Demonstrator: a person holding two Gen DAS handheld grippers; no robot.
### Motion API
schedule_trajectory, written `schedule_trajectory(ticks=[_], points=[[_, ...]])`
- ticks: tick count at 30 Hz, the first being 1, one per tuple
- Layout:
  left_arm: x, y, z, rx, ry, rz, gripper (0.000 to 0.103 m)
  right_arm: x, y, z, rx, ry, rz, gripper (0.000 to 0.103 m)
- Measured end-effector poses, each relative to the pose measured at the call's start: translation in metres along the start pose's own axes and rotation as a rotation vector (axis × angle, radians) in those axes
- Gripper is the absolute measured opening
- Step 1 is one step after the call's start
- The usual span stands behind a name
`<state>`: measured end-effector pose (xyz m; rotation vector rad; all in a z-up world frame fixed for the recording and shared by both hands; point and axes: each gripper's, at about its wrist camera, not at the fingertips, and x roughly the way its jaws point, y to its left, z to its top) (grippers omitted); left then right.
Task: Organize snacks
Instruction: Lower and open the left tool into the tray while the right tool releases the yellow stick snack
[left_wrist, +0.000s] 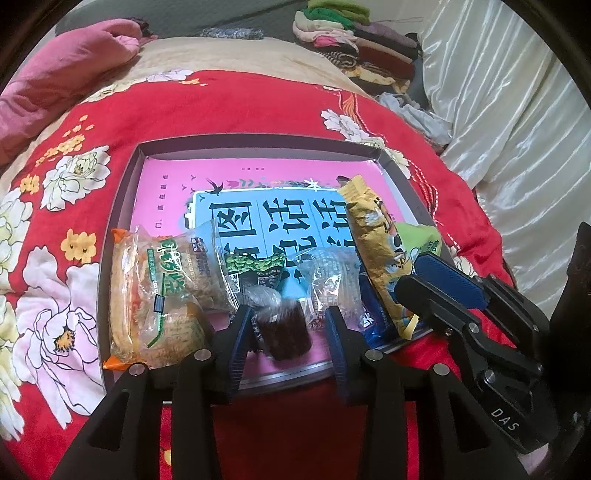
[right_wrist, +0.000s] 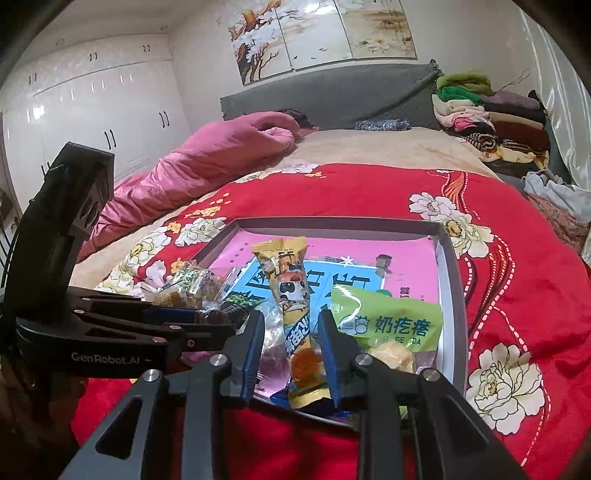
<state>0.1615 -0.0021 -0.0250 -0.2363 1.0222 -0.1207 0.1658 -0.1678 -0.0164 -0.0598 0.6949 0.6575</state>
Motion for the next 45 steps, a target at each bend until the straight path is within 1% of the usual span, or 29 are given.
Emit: schedule_trajectory(ticks=[1,3,12,19,23,28,30,31,36,41,45], points=[[-0.001,0.0,0.0,0.0,-0.002,0.002,0.046,0.0,0.0,0.0,0.001,0.0,-0.003,0.032],[-0.002,0.0,0.001,0.0,-0.004,0.002,0.047,-0.001,0.0,0.0,0.002,-0.002,-0.005,0.034],[-0.003,0.001,0.001,-0.003,-0.005,0.001,0.049,-0.001,-0.003,0.0,0.007,0.0,-0.013,0.036],[-0.004,0.001,0.002,-0.002,-0.008,-0.001,0.056,-0.003,-0.003,0.0,0.004,-0.001,-0.025,0.042],[-0.007,0.0,0.002,0.0,-0.015,-0.001,0.062,-0.004,-0.003,0.001,0.003,-0.005,-0.031,0.045],[-0.011,-0.002,0.002,0.003,-0.022,0.009,0.066,-0.005,-0.004,0.001,0.005,-0.006,-0.04,0.047],[-0.011,-0.002,0.002,0.003,-0.023,0.016,0.071,-0.006,-0.005,0.001,0.006,-0.008,-0.044,0.048],[-0.012,-0.002,0.002,0.003,-0.024,0.018,0.075,-0.007,-0.005,0.001,0.007,-0.008,-0.046,0.048],[-0.014,-0.002,0.002,0.004,-0.029,0.023,0.076,-0.008,-0.008,0.001,0.014,-0.013,-0.059,0.052],[-0.017,-0.003,0.002,0.004,-0.033,0.011,0.078,-0.01,-0.011,0.001,0.027,-0.016,-0.071,0.054],[-0.023,-0.007,0.0,0.012,-0.043,0.011,0.078,-0.016,-0.012,0.002,0.036,-0.032,-0.085,0.061]])
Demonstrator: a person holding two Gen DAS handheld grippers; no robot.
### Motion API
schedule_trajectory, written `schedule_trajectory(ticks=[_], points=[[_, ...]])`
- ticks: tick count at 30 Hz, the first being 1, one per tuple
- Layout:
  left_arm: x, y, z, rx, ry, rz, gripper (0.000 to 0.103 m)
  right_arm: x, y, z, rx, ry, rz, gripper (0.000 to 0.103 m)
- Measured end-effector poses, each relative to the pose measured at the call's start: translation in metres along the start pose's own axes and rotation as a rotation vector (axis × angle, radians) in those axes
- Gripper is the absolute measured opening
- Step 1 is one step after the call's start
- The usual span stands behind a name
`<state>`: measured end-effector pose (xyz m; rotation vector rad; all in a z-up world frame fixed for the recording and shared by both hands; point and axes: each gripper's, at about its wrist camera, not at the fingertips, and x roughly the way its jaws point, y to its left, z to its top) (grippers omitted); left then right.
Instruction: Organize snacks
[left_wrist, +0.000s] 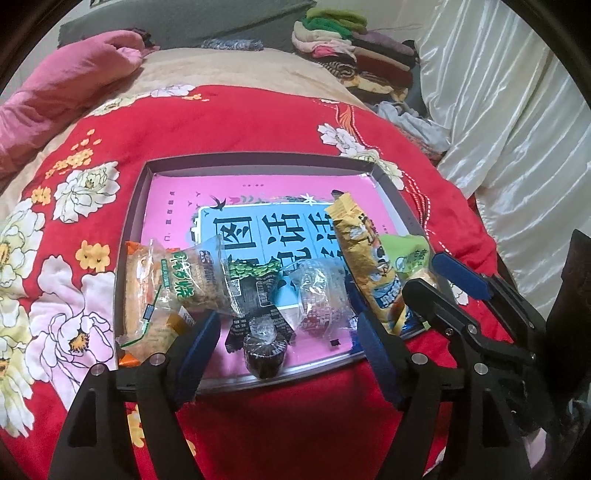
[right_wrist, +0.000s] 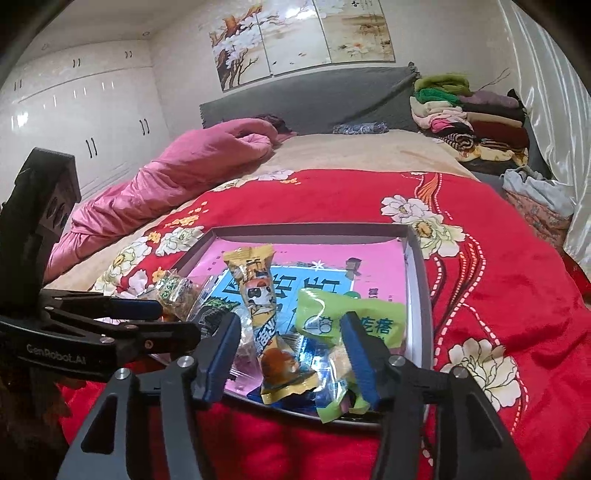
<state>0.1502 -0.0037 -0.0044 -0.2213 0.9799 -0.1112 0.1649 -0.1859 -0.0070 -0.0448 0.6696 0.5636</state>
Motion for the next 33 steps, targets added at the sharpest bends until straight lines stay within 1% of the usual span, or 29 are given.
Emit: schedule_trajectory(ticks=[5,9,11,14,16,17,20,25,27,33], points=[[-0.009,-0.004,-0.003,0.01,-0.015,0.018,0.078,-0.013,-0.002,0.001,0.018,-0.032,-0.021,0.069],[-0.015,-0.006,-0.011,0.004,-0.02,0.02,0.078,-0.021,-0.002,0.0,0.043,-0.035,-0.036,0.07],[-0.018,-0.006,-0.015,0.004,-0.016,0.028,0.078,-0.026,-0.001,-0.002,0.05,-0.041,-0.044,0.072],[-0.022,-0.008,-0.025,0.012,-0.013,0.06,0.078,-0.033,0.002,-0.005,0.054,-0.042,-0.06,0.075],[-0.027,-0.009,-0.035,0.004,-0.012,0.062,0.078,-0.036,0.006,-0.006,0.051,-0.036,-0.076,0.077],[-0.028,-0.009,-0.037,0.002,-0.012,0.063,0.078,-0.037,0.008,-0.007,0.046,-0.032,-0.082,0.08],[-0.034,-0.009,-0.047,-0.01,-0.016,0.07,0.078,-0.041,0.014,-0.011,0.033,-0.02,-0.115,0.094],[-0.039,-0.004,-0.06,-0.032,-0.009,0.077,0.078,-0.051,0.02,-0.019,0.049,-0.009,-0.142,0.096],[-0.04,-0.003,-0.064,-0.039,-0.005,0.079,0.078,-0.053,0.021,-0.022,0.069,0.009,-0.148,0.099],[-0.046,-0.004,-0.076,-0.027,0.003,0.084,0.078,-0.06,0.028,-0.032,0.101,0.048,-0.191,0.1]])
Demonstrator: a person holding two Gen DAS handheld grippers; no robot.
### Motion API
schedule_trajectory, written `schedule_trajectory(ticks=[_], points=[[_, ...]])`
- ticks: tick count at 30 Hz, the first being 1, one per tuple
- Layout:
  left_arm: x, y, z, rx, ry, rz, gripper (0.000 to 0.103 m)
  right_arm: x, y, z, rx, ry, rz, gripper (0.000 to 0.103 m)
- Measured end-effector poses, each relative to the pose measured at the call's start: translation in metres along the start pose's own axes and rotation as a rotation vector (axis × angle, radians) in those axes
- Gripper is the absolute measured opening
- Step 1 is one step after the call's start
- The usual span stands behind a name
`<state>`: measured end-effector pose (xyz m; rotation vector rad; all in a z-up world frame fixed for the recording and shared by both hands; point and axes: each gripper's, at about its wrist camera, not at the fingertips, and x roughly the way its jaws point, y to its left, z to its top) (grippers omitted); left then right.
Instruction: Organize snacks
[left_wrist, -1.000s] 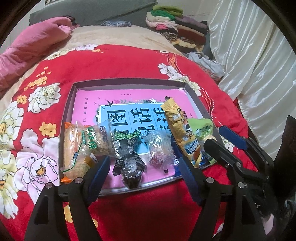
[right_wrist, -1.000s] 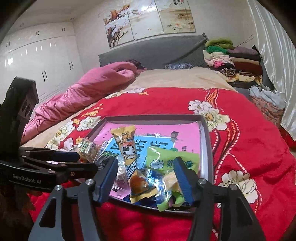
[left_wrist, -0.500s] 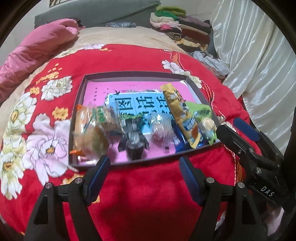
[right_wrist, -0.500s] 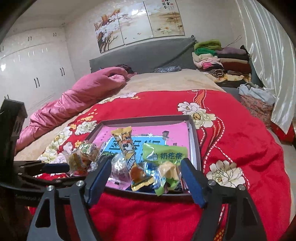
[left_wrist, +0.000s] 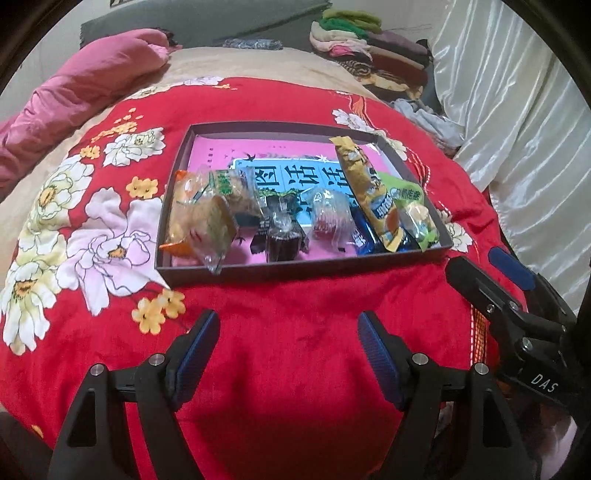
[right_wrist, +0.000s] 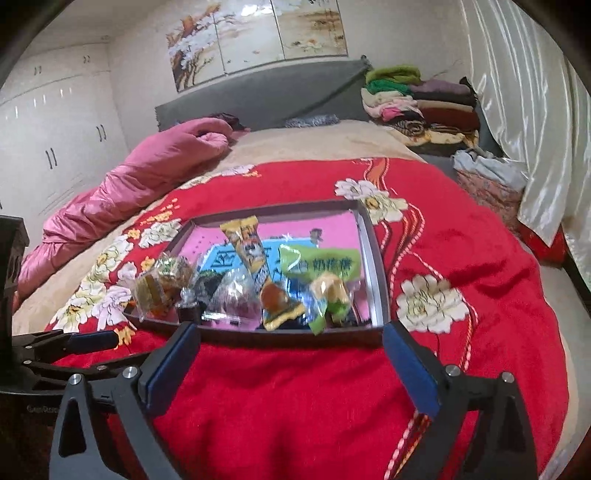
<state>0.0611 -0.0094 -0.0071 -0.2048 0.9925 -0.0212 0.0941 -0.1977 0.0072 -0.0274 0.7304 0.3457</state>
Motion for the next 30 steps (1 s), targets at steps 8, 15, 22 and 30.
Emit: schedule_trajectory(ticks=[8,15,22,30], points=[[-0.014,0.003,-0.008,-0.006,-0.013,-0.003,0.078,-0.015,0.011,-0.014,0.012,0.017,-0.057,0.102],[-0.023,0.004,-0.013,-0.008,-0.031,0.009,0.078,-0.024,0.021,-0.019,-0.02,0.013,-0.065,0.102],[-0.028,0.006,-0.018,-0.009,-0.038,0.01,0.078,-0.03,0.026,-0.021,-0.036,0.007,-0.063,0.102],[-0.029,0.01,-0.019,-0.016,-0.04,0.026,0.078,-0.027,0.021,-0.021,-0.018,0.02,-0.056,0.102]])
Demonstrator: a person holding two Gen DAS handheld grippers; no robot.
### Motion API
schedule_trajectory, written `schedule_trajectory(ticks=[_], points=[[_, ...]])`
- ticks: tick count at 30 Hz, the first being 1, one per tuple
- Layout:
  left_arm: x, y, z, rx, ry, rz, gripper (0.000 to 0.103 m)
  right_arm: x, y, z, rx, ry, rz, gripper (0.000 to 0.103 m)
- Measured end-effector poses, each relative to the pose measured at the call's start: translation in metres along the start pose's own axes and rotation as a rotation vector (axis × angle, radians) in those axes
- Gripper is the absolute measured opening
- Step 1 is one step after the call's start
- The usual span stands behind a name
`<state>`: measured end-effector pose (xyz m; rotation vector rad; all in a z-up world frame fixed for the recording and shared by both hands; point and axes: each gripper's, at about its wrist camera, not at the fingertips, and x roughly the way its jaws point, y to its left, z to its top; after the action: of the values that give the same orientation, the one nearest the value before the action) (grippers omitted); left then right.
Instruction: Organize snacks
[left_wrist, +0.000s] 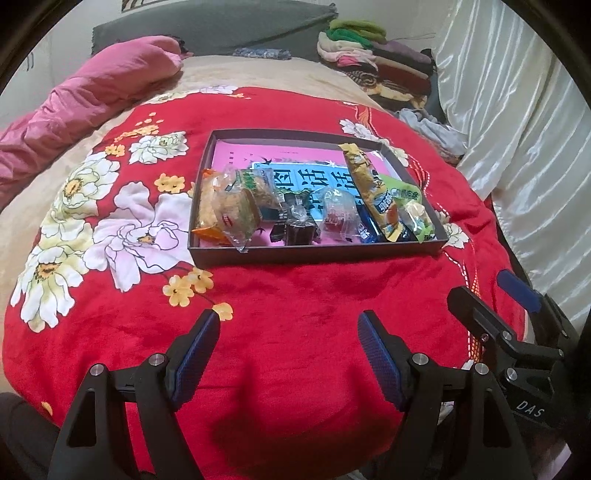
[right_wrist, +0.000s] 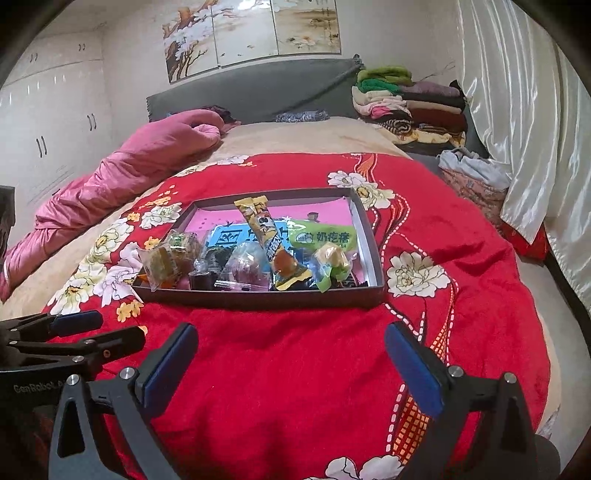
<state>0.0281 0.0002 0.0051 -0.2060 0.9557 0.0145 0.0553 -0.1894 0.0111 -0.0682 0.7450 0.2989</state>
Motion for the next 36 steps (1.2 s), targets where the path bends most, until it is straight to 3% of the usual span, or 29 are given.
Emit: schedule_trajectory(ticks=[36], points=[[0.0,0.005,0.0025,-0.005,-0.008,0.027,0.078,0.0071,0.0001,-0.0025,-0.001,0.023,0.007,0.102]])
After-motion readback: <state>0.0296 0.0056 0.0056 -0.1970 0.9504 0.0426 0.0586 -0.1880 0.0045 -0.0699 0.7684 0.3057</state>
